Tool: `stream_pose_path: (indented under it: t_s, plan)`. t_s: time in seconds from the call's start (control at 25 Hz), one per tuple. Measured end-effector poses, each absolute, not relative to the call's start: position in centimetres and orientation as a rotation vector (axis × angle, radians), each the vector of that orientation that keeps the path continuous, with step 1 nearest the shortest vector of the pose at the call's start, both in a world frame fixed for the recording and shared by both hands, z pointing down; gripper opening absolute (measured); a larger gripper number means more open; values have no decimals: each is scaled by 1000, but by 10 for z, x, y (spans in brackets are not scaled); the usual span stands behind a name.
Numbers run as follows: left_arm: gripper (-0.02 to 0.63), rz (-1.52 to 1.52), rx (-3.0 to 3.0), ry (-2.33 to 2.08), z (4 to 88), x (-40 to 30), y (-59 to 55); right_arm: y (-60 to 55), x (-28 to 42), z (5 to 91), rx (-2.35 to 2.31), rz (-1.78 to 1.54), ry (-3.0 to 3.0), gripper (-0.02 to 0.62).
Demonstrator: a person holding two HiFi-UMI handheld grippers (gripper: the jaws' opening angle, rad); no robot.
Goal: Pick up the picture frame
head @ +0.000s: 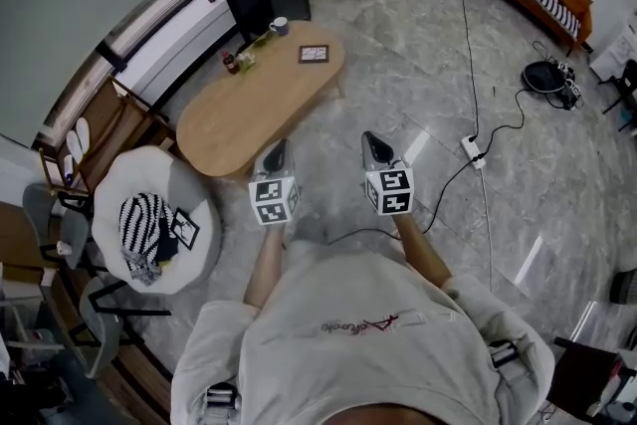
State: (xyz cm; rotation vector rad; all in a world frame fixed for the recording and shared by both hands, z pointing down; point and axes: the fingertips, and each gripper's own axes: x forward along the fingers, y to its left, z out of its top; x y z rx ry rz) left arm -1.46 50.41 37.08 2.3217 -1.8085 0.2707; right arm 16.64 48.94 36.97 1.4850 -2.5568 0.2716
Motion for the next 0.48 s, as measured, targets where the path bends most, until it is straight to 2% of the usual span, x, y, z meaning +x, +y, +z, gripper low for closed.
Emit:
stream_pose_path:
  t_s: [0.48]
  plan:
    - [2, 257, 2308, -1804, 383, -32, 440, 429, 150, 380, 1472, 261, -2546, 6]
